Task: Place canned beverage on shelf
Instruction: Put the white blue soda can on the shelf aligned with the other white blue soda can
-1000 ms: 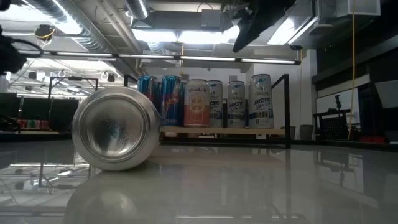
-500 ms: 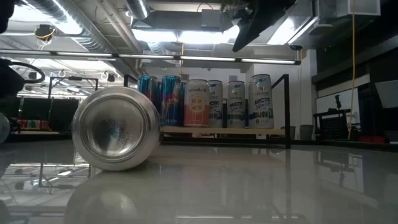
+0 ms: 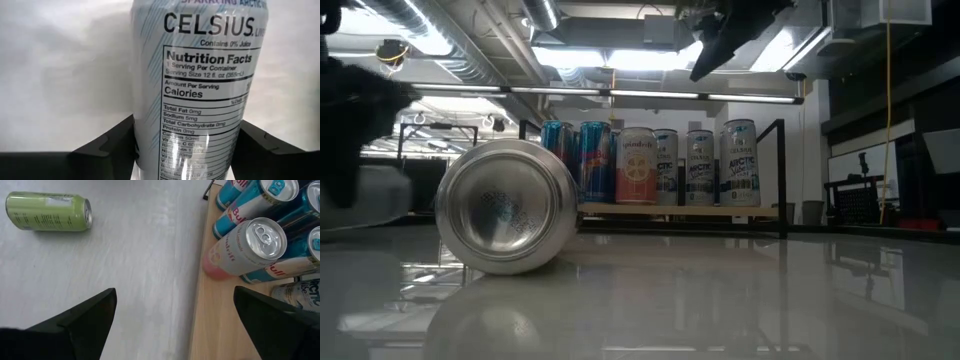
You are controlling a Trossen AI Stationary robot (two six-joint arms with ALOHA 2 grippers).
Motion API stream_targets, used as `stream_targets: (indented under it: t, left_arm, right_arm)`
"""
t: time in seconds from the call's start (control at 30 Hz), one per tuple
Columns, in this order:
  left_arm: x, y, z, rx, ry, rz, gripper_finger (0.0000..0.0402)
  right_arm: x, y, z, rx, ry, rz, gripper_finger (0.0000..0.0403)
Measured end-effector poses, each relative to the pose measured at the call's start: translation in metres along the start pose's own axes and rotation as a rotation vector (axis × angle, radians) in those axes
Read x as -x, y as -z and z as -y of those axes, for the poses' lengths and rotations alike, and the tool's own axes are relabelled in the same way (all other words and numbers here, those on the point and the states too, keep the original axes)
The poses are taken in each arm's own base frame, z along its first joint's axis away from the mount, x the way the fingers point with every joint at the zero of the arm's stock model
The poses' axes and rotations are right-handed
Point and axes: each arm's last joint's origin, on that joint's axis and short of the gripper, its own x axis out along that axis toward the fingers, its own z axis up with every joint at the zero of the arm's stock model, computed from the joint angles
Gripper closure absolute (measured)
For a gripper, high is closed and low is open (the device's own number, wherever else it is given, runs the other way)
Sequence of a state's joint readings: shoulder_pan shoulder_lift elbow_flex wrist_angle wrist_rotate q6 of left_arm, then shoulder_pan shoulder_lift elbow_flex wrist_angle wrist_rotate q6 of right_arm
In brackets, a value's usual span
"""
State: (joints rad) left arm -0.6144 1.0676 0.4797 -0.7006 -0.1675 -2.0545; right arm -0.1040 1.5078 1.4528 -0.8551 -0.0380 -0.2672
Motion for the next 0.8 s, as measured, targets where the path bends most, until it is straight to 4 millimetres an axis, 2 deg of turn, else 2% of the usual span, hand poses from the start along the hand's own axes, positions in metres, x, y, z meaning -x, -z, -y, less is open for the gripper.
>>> stream_targets:
  t: [0.2, 0.37, 0.63, 0.8]
  left_arm:
    - [0.002, 0.0, 0.025, -0.122, 0.274, 0.082, 0.0167]
    - [0.01, -0.006, 0.054, -0.219, 0.534, 0.169, 0.0165]
    - [0.035, -0.028, 0.093, -0.424, 0.897, 0.356, 0.0163]
    - [0.046, -0.043, 0.103, -0.519, 0.989, 0.495, 0.0162]
  right_arm:
    - [0.0, -0.002, -0.001, 0.001, -0.048, 0.026, 0.0013]
    - [0.001, -0.01, -0.003, 0.012, -0.162, 0.142, 0.0013]
    - [0.006, -0.029, -0.002, 0.06, -0.254, 0.365, 0.0013]
    - [0.01, -0.039, 0.0, 0.09, -0.242, 0.485, 0.0013]
